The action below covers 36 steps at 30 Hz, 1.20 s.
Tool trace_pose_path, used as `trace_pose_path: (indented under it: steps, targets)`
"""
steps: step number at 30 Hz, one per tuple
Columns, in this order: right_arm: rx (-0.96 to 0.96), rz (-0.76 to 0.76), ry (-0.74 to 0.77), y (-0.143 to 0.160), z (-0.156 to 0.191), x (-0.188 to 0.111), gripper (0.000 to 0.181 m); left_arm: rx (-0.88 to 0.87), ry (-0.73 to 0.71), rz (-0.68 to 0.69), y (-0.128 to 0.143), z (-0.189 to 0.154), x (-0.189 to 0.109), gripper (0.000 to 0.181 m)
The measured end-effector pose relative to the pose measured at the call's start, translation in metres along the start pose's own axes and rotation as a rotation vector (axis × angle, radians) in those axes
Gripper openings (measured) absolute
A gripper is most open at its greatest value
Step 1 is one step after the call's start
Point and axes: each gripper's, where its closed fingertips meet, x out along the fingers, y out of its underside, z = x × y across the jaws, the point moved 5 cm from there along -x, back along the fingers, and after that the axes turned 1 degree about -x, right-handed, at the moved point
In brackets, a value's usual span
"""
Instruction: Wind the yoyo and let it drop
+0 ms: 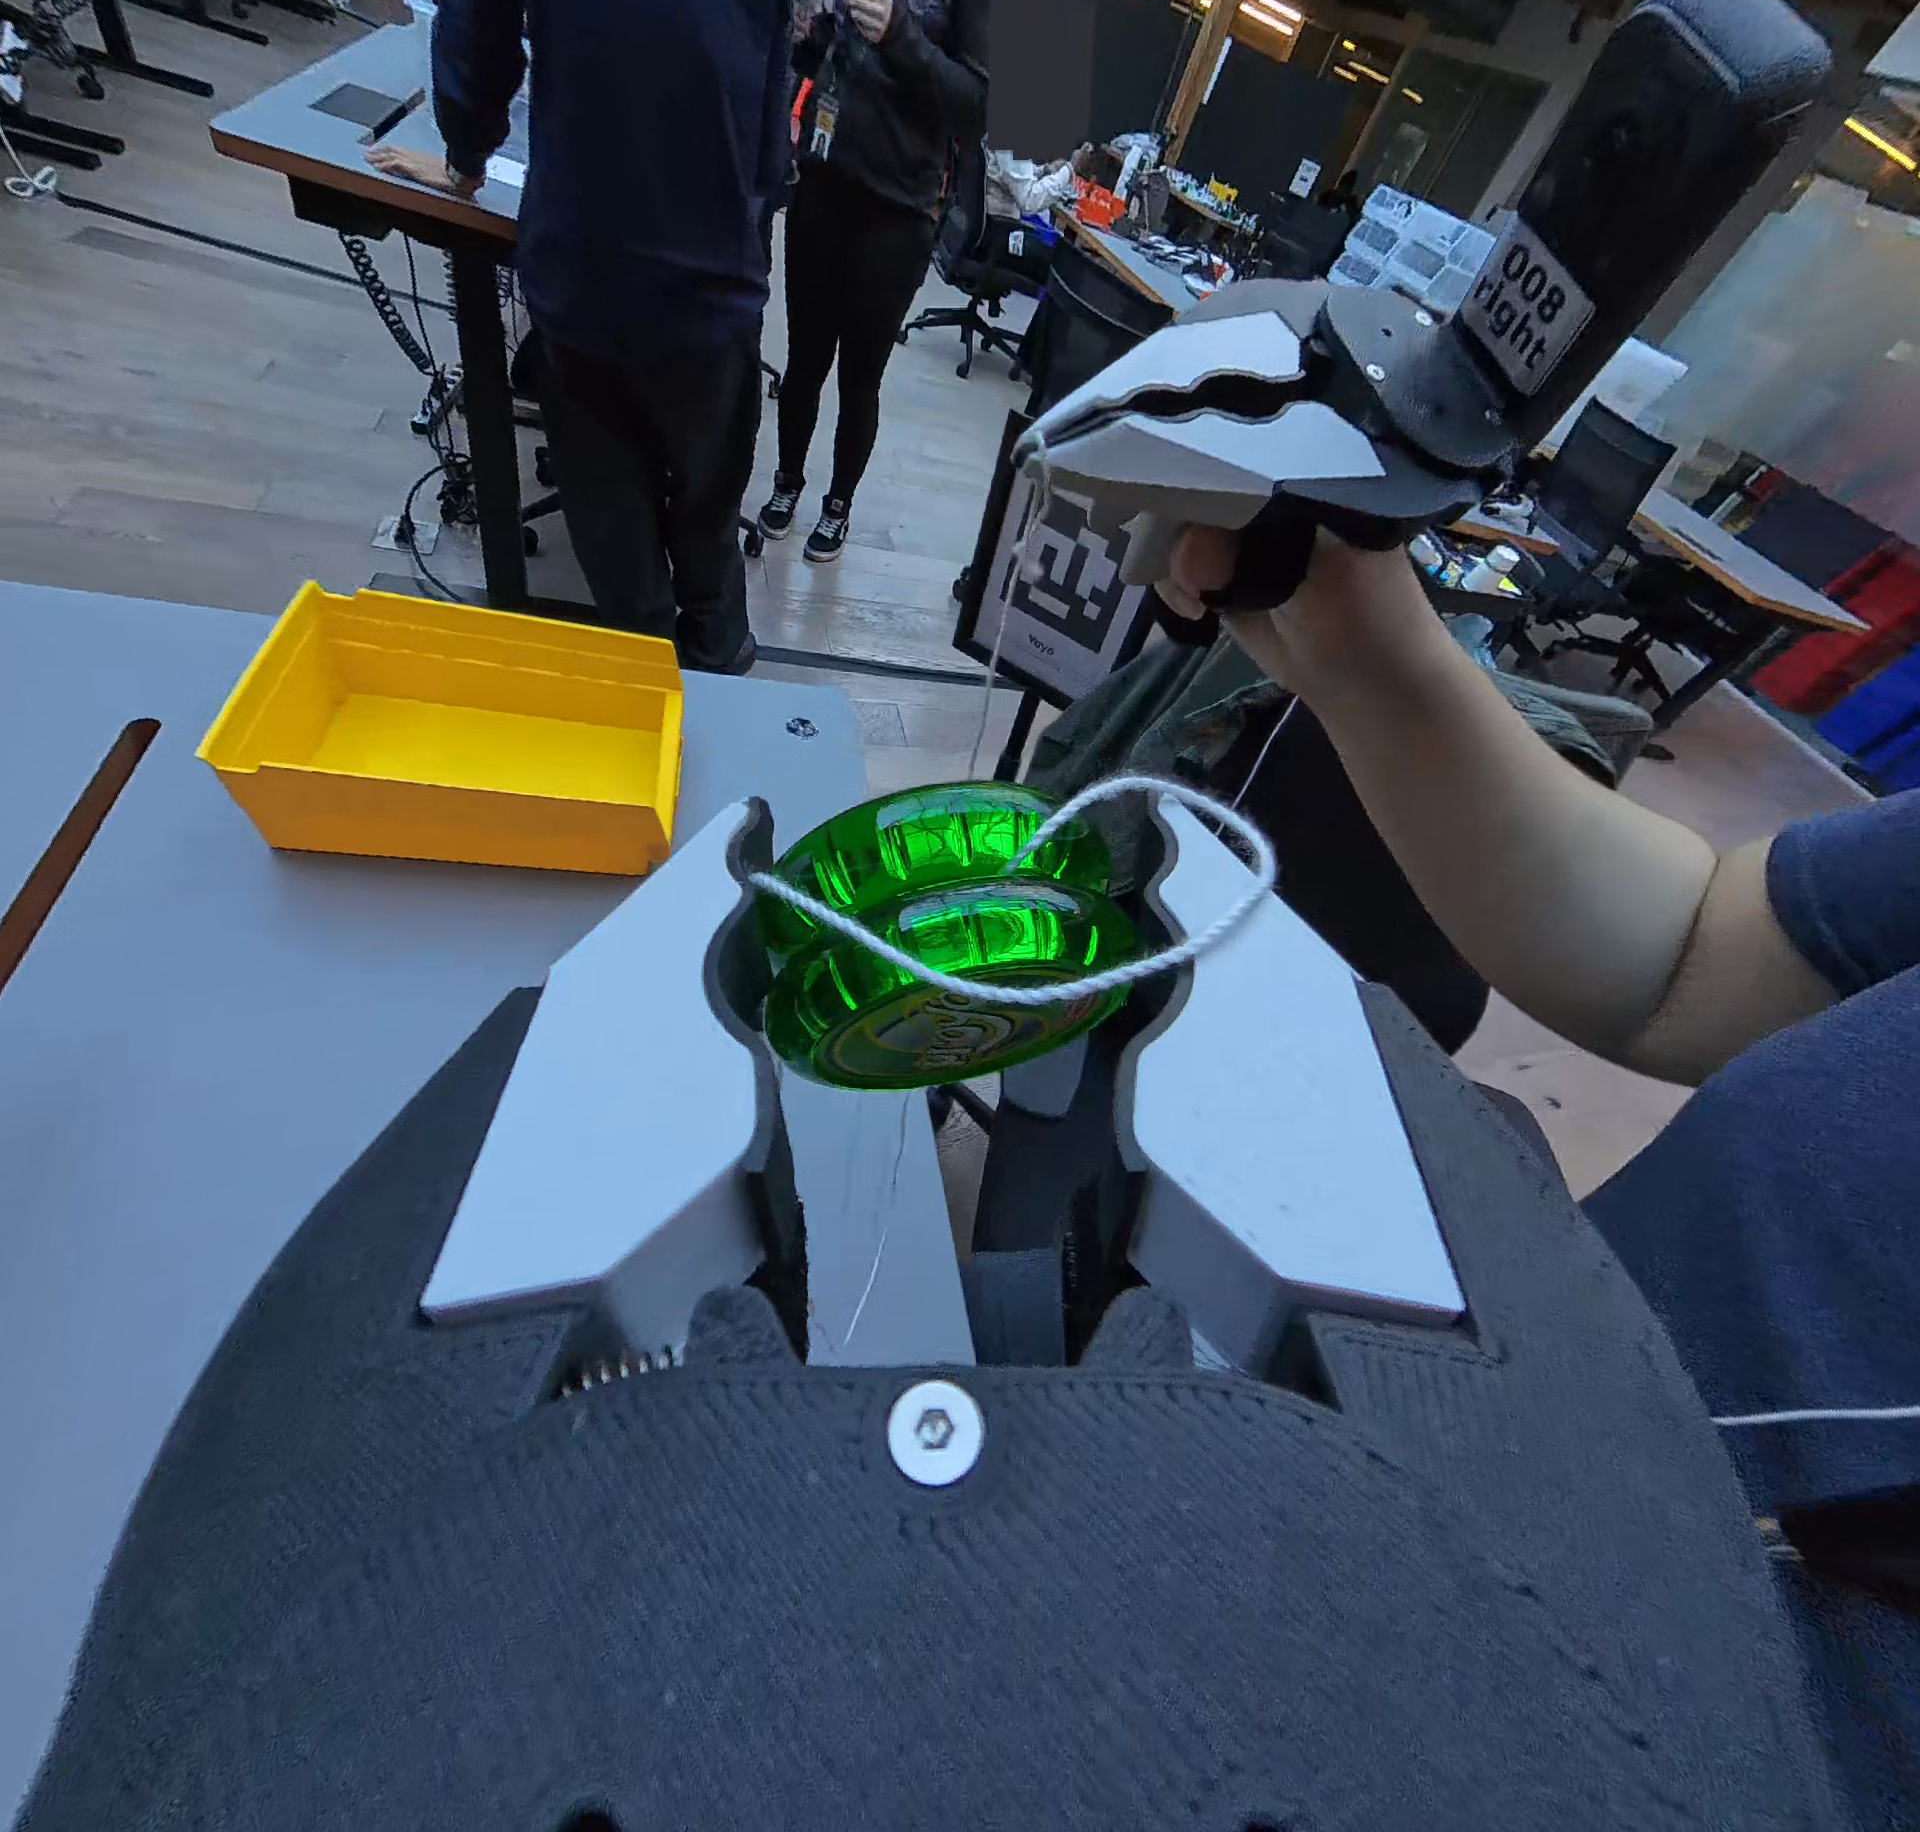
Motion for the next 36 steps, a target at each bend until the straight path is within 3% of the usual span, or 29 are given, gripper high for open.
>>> trace_pose_path:
  steps: [6, 10, 13, 17, 21, 23, 25, 30, 33, 36]
  targets:
    - [-0.072, 0.04, 0.051, 0.011, -0.08, 0.014, 0.0, -0.054, 0.069, -0.051, -0.054, 0.042, 0.061, 0.069]
    - [-0.104, -0.002, 0.086, 0.014, -0.166, 0.022, 0.0, 0.039, 0.011, -0.022, -0.105, 0.103, 0.135, 0.069]
    - [-0.072, -0.004, 0.07, 0.035, -0.223, 0.035, 0.0, 0.082, -0.014, 0.03, -0.128, 0.156, 0.2, 0.069]
    - [-0.026, 0.039, 0.055, 0.088, -0.268, 0.05, 0.0, 0.09, -0.026, 0.131, -0.127, 0.22, 0.288, 0.069]
    - [0.071, 0.017, 0.033, 0.125, -0.298, 0.055, 0.0, 0.048, 0.01, 0.196, -0.119, 0.254, 0.349, 0.069]
    - [0.145, 0.058, -0.001, 0.154, -0.31, 0.064, 0.0, 0.04, 0.027, 0.242, -0.109, 0.268, 0.376, 0.069]
    - [0.189, 0.186, -0.005, 0.204, -0.321, 0.077, 0.0, 0.059, -0.016, 0.352, -0.081, 0.294, 0.403, 0.069]
    - [0.408, 0.468, -0.057, 0.339, -0.309, 0.101, 0.0, -0.032, -0.079, 0.617, 0.022, 0.356, 0.451, 0.069]
    - [0.432, 0.595, -0.057, 0.394, -0.292, 0.11, 0.0, 0.049, -0.127, 0.807, 0.076, 0.384, 0.465, 0.069]
    - [0.425, 0.721, -0.052, 0.432, -0.28, 0.117, 0.0, 0.154, -0.149, 0.958, 0.112, 0.402, 0.478, 0.069]
